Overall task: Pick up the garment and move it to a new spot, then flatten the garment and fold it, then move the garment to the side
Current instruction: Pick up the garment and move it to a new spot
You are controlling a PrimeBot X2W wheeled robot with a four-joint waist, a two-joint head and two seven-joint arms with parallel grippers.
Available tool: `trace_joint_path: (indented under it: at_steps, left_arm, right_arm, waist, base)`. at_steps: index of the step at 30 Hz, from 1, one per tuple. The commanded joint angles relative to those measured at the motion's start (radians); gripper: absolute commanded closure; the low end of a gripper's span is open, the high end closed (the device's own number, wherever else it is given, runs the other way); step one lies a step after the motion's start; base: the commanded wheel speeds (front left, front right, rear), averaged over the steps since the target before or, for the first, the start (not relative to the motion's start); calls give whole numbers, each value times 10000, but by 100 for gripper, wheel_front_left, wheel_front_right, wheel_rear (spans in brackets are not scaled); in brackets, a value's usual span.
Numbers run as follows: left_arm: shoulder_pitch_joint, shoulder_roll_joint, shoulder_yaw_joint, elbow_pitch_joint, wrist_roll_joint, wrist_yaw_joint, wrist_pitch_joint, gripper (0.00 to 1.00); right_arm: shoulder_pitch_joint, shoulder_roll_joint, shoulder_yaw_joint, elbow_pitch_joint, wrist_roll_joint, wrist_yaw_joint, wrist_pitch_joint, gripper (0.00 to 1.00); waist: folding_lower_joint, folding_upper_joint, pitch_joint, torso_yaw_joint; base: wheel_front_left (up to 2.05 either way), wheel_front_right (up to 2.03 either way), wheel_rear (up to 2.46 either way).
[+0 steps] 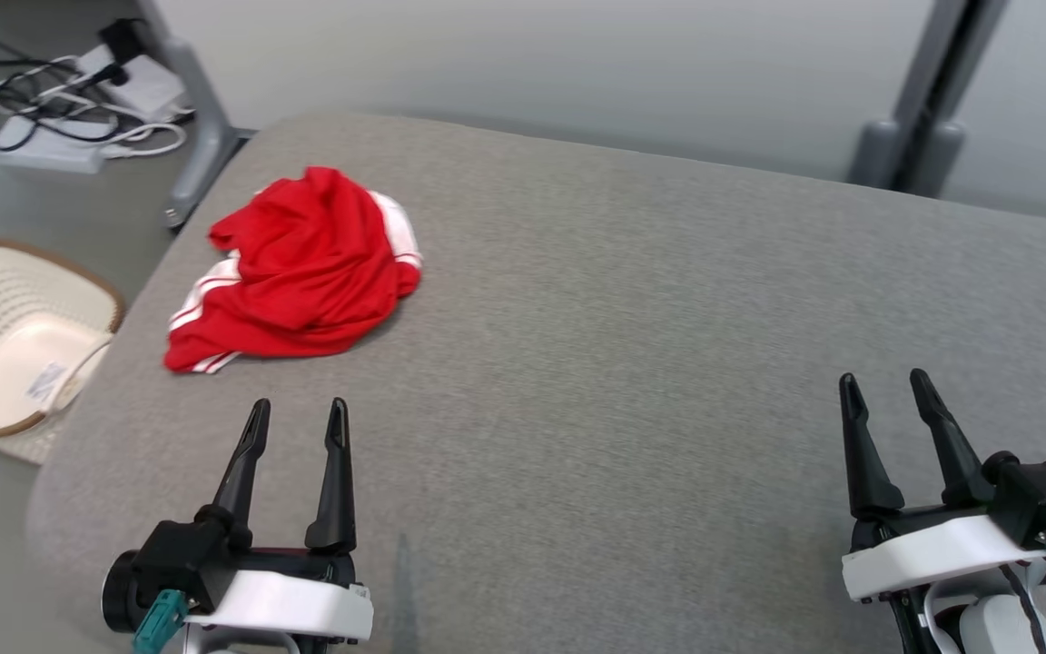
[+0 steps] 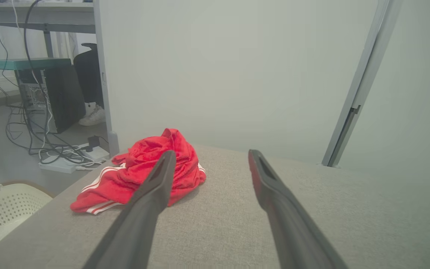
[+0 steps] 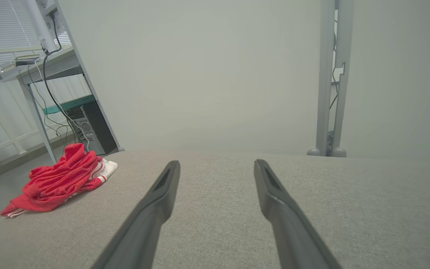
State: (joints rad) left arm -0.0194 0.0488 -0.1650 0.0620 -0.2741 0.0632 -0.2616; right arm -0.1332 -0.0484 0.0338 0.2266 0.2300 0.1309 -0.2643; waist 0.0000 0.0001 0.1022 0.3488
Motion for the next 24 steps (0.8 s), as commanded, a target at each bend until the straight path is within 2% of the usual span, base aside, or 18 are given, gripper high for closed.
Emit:
trace_joint_path:
  at_steps: [1,10,15,24]
  left_arm:
    - [109,35,76,-30,82,6,-23,0]
    - [416,35,530,-165,189,19,-25,0]
    - [669,36,783,-377,105,190,-23,0]
    - [891,35,823,-426,67,332,-23,0]
  right_arm:
    - [66,-42,65,36,64,-3,-16,0]
    - [12,-42,958,180,252,-3,-16,0]
    - [-340,-51,1553,461,261,-3,-16,0]
    - [-609,-53,1949,732,360,-3,-16,0]
  waist:
    - [0,-1,-159,727]
    - [0,-1,-339,1808]
    - [0,-1,-241,1891]
    - [0,-1,-312,1885]
  base:
    - [0,0,0]
    - [0,0,0]
    - [0,0,0]
    - [0,0,0]
